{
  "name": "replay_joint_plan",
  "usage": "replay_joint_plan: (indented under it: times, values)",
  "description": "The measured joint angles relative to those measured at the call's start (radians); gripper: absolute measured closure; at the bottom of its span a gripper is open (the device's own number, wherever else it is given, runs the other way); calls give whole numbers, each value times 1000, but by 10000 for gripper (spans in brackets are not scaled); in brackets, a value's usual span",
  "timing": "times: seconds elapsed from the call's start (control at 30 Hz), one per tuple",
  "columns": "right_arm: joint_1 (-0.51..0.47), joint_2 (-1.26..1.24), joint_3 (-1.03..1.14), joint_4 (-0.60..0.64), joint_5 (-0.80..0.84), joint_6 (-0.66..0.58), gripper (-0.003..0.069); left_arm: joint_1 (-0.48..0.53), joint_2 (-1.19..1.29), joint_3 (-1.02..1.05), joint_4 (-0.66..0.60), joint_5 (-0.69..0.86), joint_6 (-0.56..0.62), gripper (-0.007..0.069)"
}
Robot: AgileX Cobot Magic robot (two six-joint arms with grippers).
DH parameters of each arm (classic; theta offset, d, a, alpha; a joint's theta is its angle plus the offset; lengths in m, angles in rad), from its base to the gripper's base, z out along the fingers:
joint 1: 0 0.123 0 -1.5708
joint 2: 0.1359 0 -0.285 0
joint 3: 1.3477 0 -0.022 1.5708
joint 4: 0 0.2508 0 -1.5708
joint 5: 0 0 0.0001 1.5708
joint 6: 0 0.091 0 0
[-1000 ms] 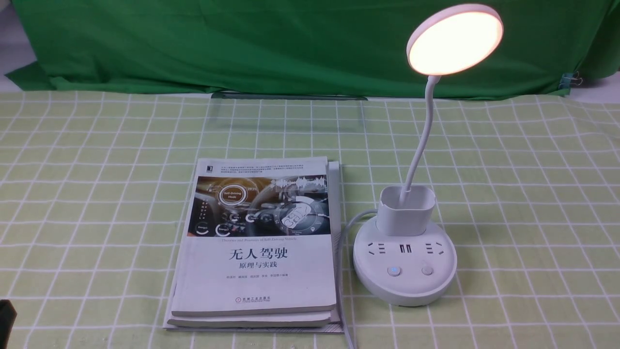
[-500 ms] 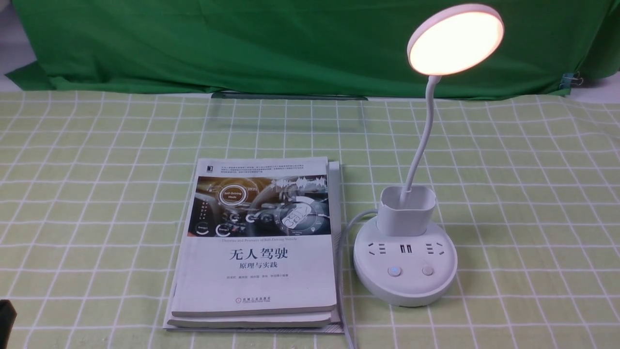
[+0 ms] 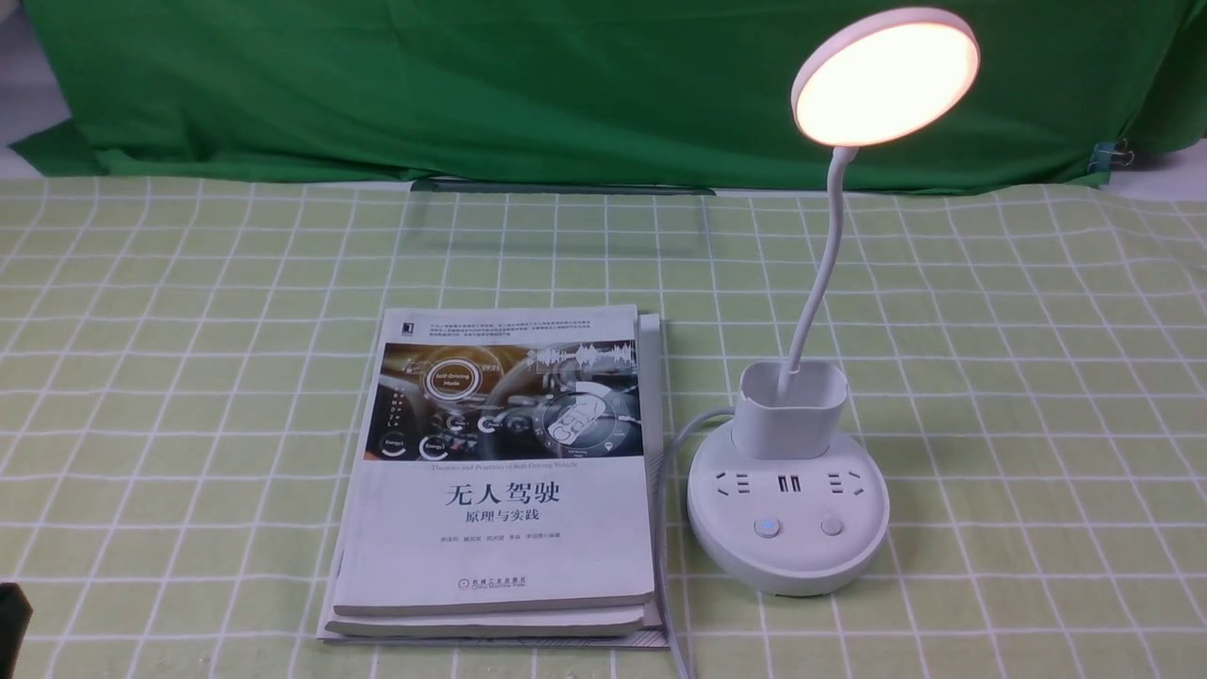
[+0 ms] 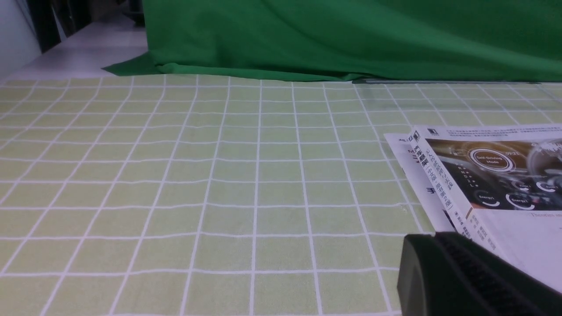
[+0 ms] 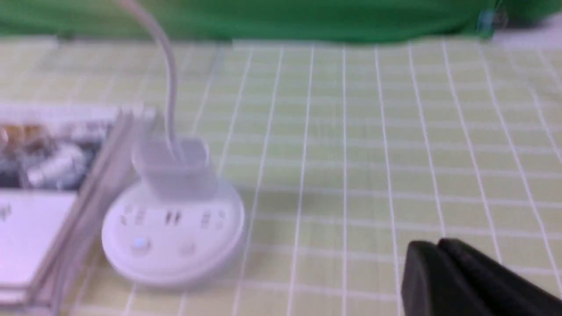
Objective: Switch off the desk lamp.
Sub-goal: Use the right arm to press the button switch on the lamp holder
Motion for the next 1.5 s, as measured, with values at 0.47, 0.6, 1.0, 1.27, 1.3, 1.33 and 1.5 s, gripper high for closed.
replay_joint_plan:
  times: [0.47,0.6,1.0,1.27,1.3,1.33,1.5]
  values:
    - [289,691,-262,74,138,-29,630,0,0,0,0,0,0,623]
    - [318,805,-290,111,113,-38,630,0,0,0,0,0,0,623]
    - [318,968,-308,143,-58,-63,630,0,0,0,0,0,0,623]
    - [297,1025,-321,147,-101,-71,630,0,0,0,0,0,0,623]
    - [297,1027,-321,147,-105,-72,630,0,0,0,0,0,0,623]
    - [297,1028,-321,148,-111,-72,630,0,0,0,0,0,0,623]
    - [297,1033,-322,148,-144,-80,630,0,0,0,0,0,0,623]
